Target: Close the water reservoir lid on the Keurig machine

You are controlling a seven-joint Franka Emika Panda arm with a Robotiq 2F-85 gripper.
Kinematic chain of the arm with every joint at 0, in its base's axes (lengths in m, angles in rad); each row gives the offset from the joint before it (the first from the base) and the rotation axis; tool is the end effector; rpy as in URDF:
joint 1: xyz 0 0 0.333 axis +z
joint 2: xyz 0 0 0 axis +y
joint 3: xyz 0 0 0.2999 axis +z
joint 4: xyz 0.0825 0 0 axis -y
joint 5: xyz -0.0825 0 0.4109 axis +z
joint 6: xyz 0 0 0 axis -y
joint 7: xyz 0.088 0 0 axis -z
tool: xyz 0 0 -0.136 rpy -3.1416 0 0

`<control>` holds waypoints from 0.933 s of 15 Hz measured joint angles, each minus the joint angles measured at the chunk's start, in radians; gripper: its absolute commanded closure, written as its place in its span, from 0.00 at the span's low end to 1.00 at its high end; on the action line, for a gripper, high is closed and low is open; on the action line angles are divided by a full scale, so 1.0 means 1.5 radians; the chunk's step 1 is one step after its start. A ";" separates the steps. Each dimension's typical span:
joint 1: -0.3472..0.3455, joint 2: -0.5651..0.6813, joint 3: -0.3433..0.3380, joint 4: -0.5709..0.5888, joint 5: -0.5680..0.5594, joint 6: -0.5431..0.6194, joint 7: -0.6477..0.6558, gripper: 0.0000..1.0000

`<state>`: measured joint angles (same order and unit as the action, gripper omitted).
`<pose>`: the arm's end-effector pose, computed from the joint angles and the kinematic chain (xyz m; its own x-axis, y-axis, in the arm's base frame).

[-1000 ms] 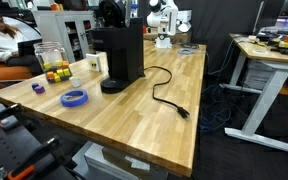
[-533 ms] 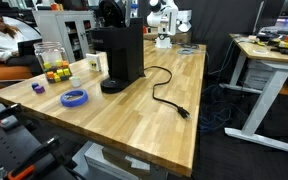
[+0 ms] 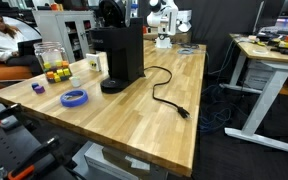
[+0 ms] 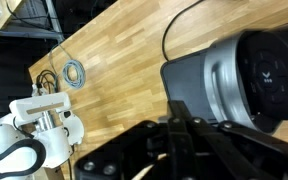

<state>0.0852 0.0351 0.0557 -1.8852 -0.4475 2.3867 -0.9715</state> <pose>0.6434 0.0782 0.4874 0.2345 0.9649 -0.1182 0.8279 -0.1344 0.5446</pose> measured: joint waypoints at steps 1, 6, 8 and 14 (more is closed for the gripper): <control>0.000 0.000 0.000 -0.001 0.000 0.000 0.000 1.00; 0.000 0.000 0.000 -0.016 0.001 0.000 0.000 1.00; 0.000 0.000 0.000 -0.027 0.002 0.000 0.000 1.00; -0.002 -0.004 -0.002 -0.043 0.002 0.000 0.000 1.00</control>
<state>0.0822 0.0285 0.0523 -1.9499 -0.4438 2.3868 -0.9714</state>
